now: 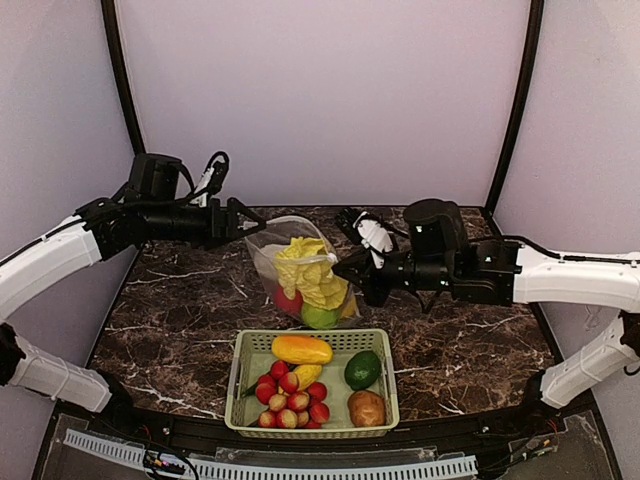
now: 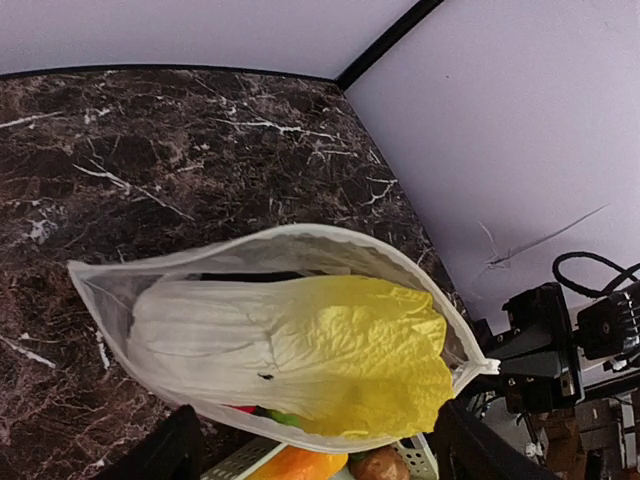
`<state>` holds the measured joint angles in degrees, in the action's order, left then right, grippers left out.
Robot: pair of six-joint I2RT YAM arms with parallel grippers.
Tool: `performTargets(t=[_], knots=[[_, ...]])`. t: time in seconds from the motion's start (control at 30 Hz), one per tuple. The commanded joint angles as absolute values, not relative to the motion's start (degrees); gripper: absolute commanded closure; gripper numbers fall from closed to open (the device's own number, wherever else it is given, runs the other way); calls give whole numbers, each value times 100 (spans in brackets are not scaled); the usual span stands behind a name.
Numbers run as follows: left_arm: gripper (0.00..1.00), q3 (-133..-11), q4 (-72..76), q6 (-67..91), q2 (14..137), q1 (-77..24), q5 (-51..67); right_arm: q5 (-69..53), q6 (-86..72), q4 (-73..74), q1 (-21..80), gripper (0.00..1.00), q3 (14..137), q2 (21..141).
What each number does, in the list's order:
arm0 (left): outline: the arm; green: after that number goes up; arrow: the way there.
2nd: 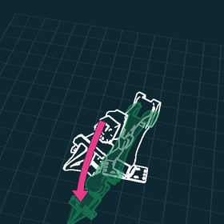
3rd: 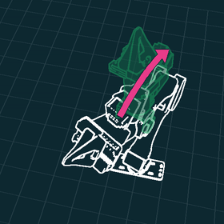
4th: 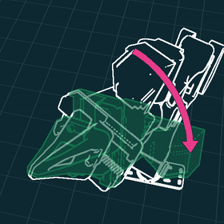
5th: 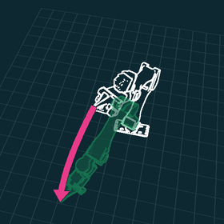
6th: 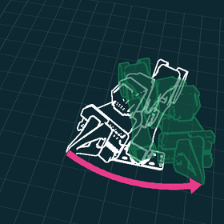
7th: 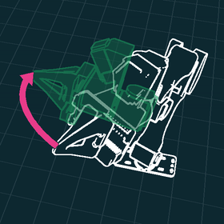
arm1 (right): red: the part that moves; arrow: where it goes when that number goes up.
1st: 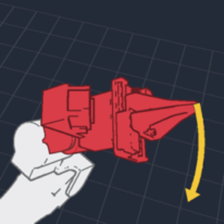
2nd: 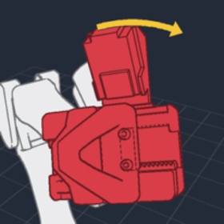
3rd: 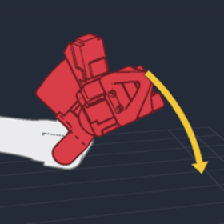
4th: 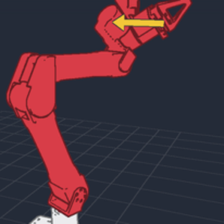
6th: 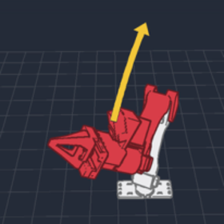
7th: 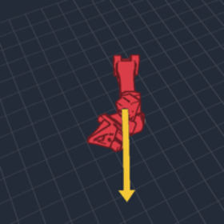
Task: Place the food in the zip-top bag and seal the zipper
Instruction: Pass from the left arm to the right, then hold the zipper from the zipper food storage bag.
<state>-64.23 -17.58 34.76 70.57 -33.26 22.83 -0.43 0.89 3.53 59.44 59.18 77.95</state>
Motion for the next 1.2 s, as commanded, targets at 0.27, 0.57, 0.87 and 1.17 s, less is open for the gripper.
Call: performTargets(t=[0.27,0.57,0.87,1.17], knots=[[18,-7533,-2153,-322,6786,-3851,2685,-694,0,293,5906,100,5577,7192],[26,-7128,-1149,-1649,7222,-4972,2739,-744,-287,288,5895,100,5546,7159],[26,-7306,-970,-2209,7813,-5185,2951,-824,-395,251,5888,100,5542,7152],[46,-7737,-1403,-2321,8418,-5244,3180,-859,-422,221,5879,100,5546,7197]])
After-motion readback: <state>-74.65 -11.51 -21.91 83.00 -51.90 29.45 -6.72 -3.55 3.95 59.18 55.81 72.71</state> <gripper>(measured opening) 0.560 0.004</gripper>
